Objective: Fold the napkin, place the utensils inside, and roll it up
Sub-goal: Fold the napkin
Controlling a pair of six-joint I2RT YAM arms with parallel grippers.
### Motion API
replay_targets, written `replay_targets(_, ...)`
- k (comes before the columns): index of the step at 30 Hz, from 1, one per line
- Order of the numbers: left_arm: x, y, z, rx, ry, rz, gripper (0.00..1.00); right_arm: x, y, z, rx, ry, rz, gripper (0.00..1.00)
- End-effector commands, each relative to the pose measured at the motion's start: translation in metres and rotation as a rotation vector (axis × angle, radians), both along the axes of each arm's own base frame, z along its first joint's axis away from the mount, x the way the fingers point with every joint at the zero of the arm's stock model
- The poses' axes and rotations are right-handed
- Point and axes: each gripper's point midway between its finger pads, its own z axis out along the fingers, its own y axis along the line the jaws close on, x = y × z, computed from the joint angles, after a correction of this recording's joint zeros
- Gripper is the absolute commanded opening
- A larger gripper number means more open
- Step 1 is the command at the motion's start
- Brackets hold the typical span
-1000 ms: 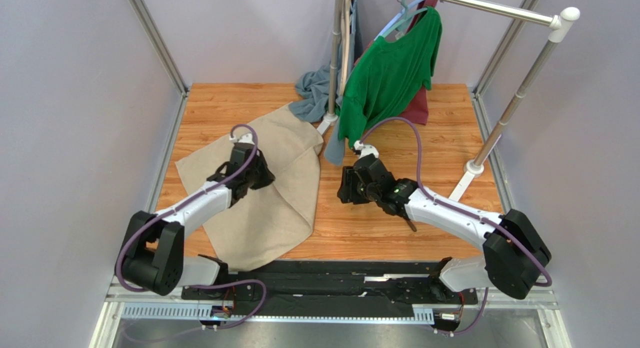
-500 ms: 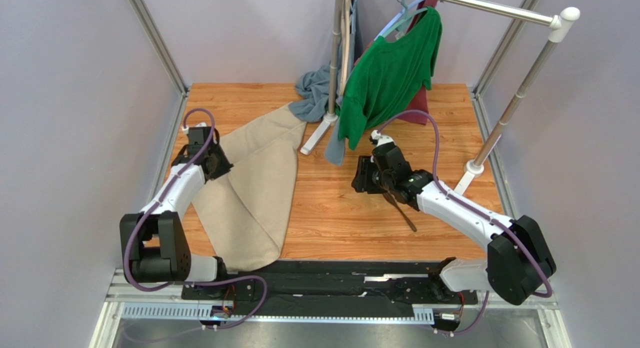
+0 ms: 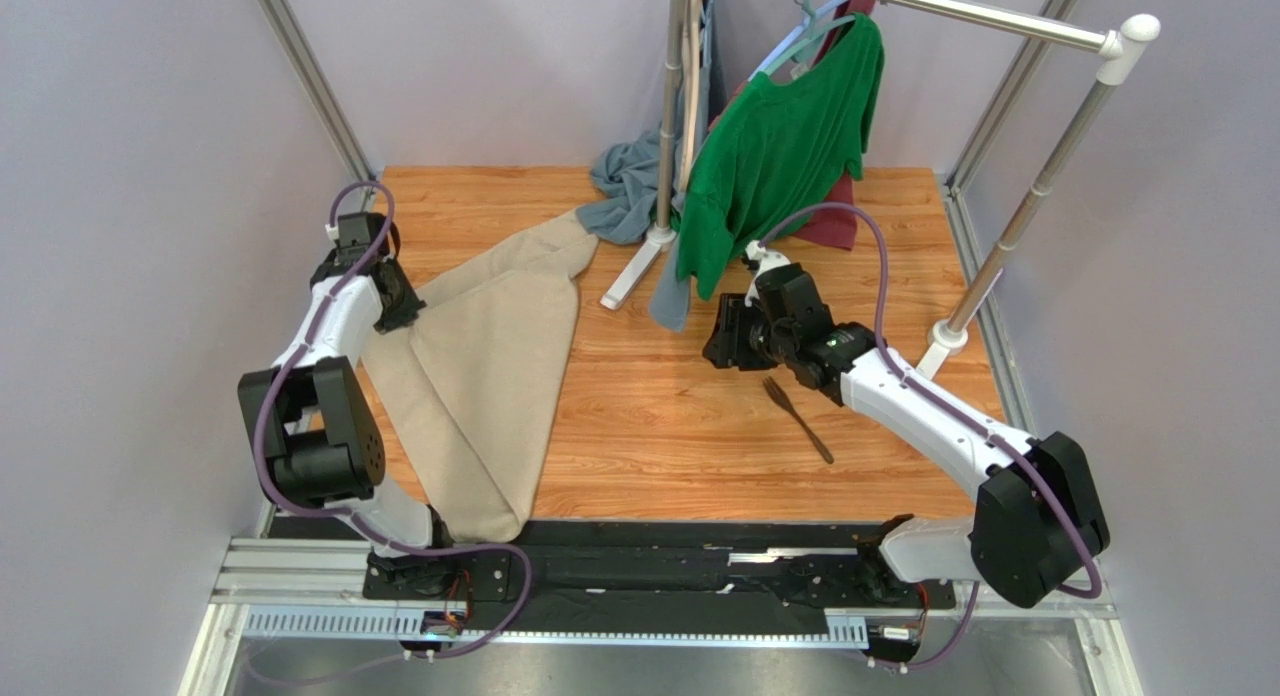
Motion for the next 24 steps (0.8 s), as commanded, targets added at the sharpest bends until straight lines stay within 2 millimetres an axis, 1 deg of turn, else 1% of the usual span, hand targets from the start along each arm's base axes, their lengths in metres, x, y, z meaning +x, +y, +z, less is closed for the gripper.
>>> replay_targets(1,0.004,0.023,0.007,0.062,0.059,-0.014,0.00,0.011,0.006,0.014,0.014,-0.022,0.024,0.49)
replay_targets(3,0.005,0.029,0.004,0.074,0.089,-0.009,0.00,0.012,0.008,0.014,0.015,-0.018,0.027,0.49)
replay_targets(4,0.008,0.035,0.009,0.080,0.087,-0.007,0.00,0.013,0.009,0.015,0.016,-0.019,0.029,0.49)
replay_targets(5,0.010,0.037,0.009,0.080,0.091,-0.011,0.00,0.014,0.009,0.014,0.015,-0.016,0.029,0.49)
replay_targets(6,0.009,0.038,0.004,0.078,0.116,-0.013,0.00,0.015,0.010,0.013,0.012,-0.012,0.031,0.49)
replay_targets(7,0.011,0.042,0.006,0.084,0.117,-0.016,0.00,0.016,0.011,0.014,0.011,-0.013,0.034,0.49)
replay_targets(8,0.010,0.046,0.003,0.085,0.128,-0.007,0.00,0.016,0.011,0.012,0.008,-0.003,0.034,0.49)
replay_targets(10,0.007,0.050,0.001,0.076,0.141,0.007,0.00,0.018,0.012,0.013,0.009,-0.003,0.034,0.48)
replay_targets(13,0.006,0.055,0.006,0.067,0.105,0.029,0.00,0.018,0.013,0.011,0.003,0.005,0.036,0.48)
replay_targets(15,0.007,0.058,0.013,0.065,0.077,0.038,0.00,0.020,0.013,0.012,0.001,0.005,0.037,0.49)
replay_targets(17,0.007,0.063,0.015,0.066,0.061,0.054,0.00,0.021,0.014,0.011,-0.003,0.010,0.038,0.49)
replay_targets(18,0.006,0.069,0.016,0.063,0.057,0.071,0.00,0.020,0.014,0.010,-0.002,0.014,0.038,0.49)
replay_targets(20,0.005,0.072,0.011,0.031,0.061,0.079,0.00,0.020,0.015,0.011,0.004,0.017,0.036,0.49)
replay_targets(24,0.000,0.080,0.008,0.035,0.066,0.102,0.00,0.022,0.017,0.011,0.013,0.020,0.032,0.48)
